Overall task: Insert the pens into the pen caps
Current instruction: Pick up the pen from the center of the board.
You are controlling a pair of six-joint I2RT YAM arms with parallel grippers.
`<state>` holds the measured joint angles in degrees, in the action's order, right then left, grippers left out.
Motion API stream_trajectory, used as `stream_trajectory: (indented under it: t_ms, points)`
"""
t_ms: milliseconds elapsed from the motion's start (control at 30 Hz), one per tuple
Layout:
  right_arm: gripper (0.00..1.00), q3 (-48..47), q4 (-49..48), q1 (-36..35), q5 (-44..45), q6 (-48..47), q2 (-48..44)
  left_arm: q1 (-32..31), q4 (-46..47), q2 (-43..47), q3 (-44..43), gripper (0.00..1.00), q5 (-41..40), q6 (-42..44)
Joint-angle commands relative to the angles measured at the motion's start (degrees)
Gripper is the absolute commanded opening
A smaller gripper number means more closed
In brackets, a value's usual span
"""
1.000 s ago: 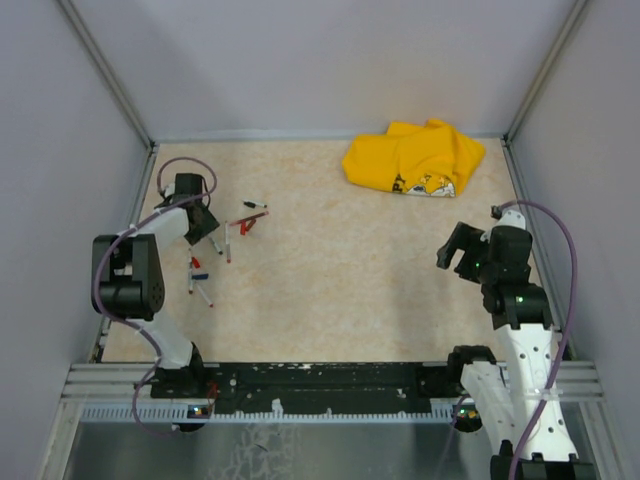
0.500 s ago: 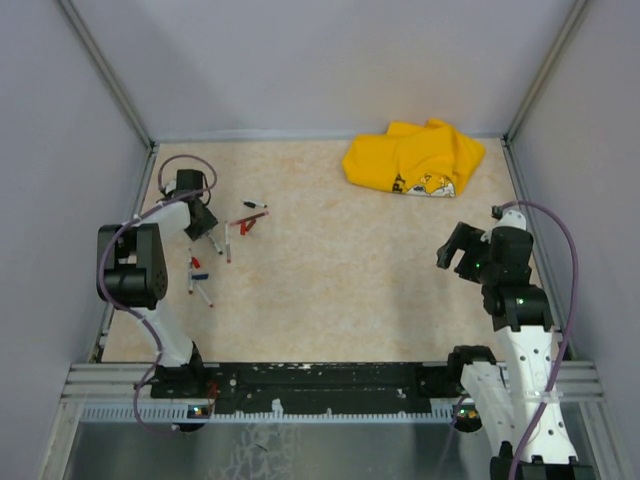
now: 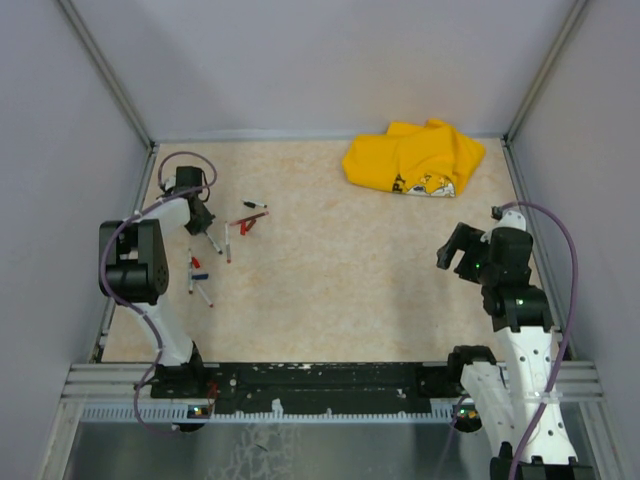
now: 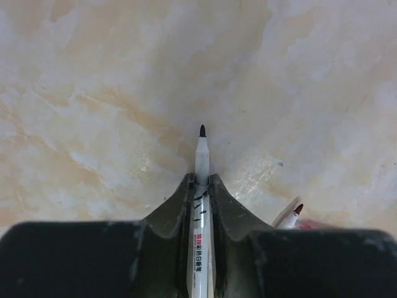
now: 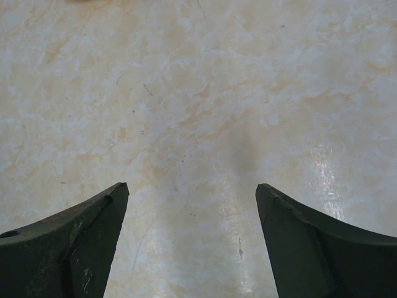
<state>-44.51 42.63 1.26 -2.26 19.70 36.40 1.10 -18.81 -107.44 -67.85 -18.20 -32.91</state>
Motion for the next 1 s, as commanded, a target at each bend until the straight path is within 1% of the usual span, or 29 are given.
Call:
stream_trajectory:
  t_ms: [0, 100, 167, 367, 500, 633, 767, 867, 967]
  points:
    - [0.84, 0.0, -2.4, -0.2, -0.4, -0.1, -0.7, 0.4, -1.1, -2.0, -0.2, 0.15, 1.8, 1.1]
    - [0.84, -0.1, -2.3, -0.2, -0.5, -0.1, -0.8, 0.5, -1.5, -1.1, -0.6, 0.11, 1.9, 1.9]
    - [0.84, -0.1, -2.3, -0.2, -0.5, -0.1, -0.9, 0.5, -2.4, -0.3, -1.4, 0.04, 1.8, 2.3]
    - [0.84, 0.0, -2.4, -0.2, -0.9, -0.3, -0.8, 0.5, -5.1, 5.2, -2.3, 0.00, 0.6, 3.5]
    - [0.84, 0.0, -2.5, -0.2, -1.4, -0.4, -0.8, 0.5, -7.9, 10.1, -2.9, 0.00, 0.4, 4.1]
    - [0.84, 0.0, -2.8, -0.2, -2.7, -0.8, -0.9, 0.4, -10.4, 15.5, -2.5, 0.00, 3.3, 6.0]
    - [0.84, -0.2, -2.9, -0.2, -4.8, -1.6, -0.5, -0.8, -9.8, 21.4, 0.3, 0.00, 11.0, 7.9]
    - [0.86, -0.9, -3.2, -0.2, -8.7, -2.9, 0.9, -3.4, -8.4, 26.3, 2.9, 0.00, 15.7, 9.9]
    - [0.87, -2.3, -2.8, -0.2, -11.6, -3.9, 2.8, -8.2, -7.3, 30.9, 5.3, 0.00, 17.1, 12.2]
